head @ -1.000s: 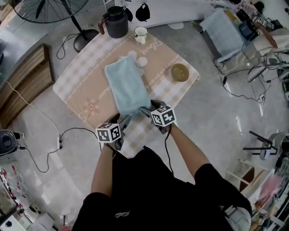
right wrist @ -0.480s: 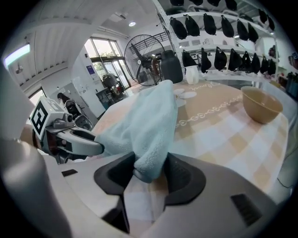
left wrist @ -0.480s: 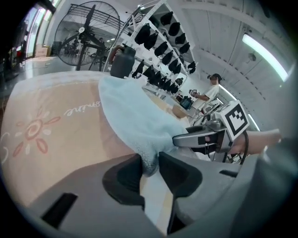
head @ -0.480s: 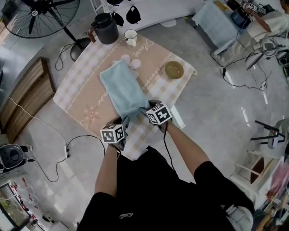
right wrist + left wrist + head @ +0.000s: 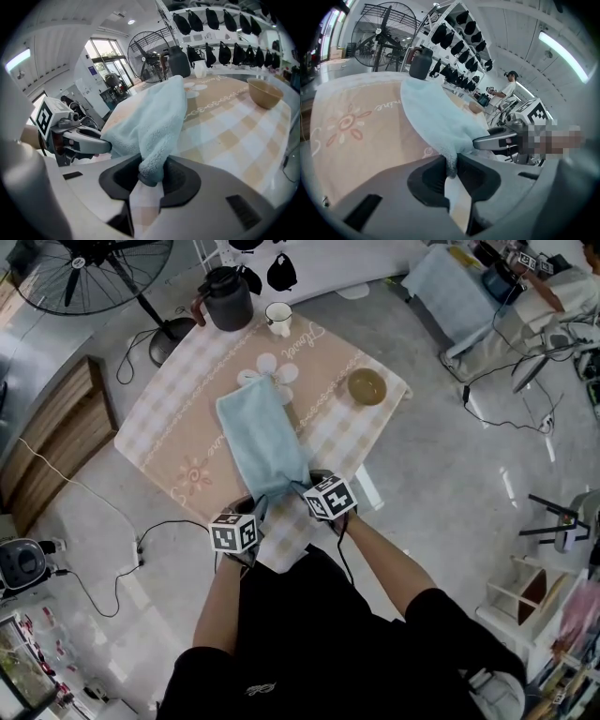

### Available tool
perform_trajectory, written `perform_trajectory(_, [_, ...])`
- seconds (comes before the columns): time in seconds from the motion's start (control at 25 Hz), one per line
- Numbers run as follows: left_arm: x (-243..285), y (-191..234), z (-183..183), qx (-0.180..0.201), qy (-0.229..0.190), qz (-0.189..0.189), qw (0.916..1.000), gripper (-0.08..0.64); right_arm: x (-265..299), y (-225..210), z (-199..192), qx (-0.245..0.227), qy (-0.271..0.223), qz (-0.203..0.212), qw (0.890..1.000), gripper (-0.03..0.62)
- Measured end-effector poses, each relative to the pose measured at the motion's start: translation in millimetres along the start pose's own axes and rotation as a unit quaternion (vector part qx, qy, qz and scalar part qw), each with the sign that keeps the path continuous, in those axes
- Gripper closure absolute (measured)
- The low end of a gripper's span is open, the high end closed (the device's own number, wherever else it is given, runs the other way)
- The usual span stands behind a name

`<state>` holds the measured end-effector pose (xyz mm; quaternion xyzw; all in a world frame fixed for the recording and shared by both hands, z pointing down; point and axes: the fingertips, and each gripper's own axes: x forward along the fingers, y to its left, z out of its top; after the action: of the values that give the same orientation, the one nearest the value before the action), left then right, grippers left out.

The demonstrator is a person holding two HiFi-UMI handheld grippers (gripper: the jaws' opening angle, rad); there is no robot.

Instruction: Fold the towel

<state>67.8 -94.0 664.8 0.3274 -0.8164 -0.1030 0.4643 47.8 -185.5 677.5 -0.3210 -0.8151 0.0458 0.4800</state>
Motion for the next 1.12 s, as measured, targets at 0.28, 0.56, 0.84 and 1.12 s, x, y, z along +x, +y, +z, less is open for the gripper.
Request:
perform_trajectory(0.28, [-32, -3, -15, -0.014, 0.007, -0.020, 0.9997, 0.502, -14, 37, -13, 0.015, -0.001, 0.027, 1.000, 0.479])
perform_trajectory(0.56, [-42, -1, 29, -0.013, -0.019, -0.030, 0.9993, 0.502, -26, 38, 28, 0.007, -0.015, 0.027, 0.999, 0.479])
perform_trajectory(0.84, [-45, 15, 73, -0.041, -0.029, -0.056, 0.9972, 0.502, -30, 30, 83, 0.026, -0.017, 0.024, 0.999, 0.479])
perform_trajectory(1.12, [-42, 40, 113, -0.038, -0.032, -0.063, 0.9967, 0.502, -14, 21, 126, 0.044, -0.014, 0.007, 0.999, 0.479])
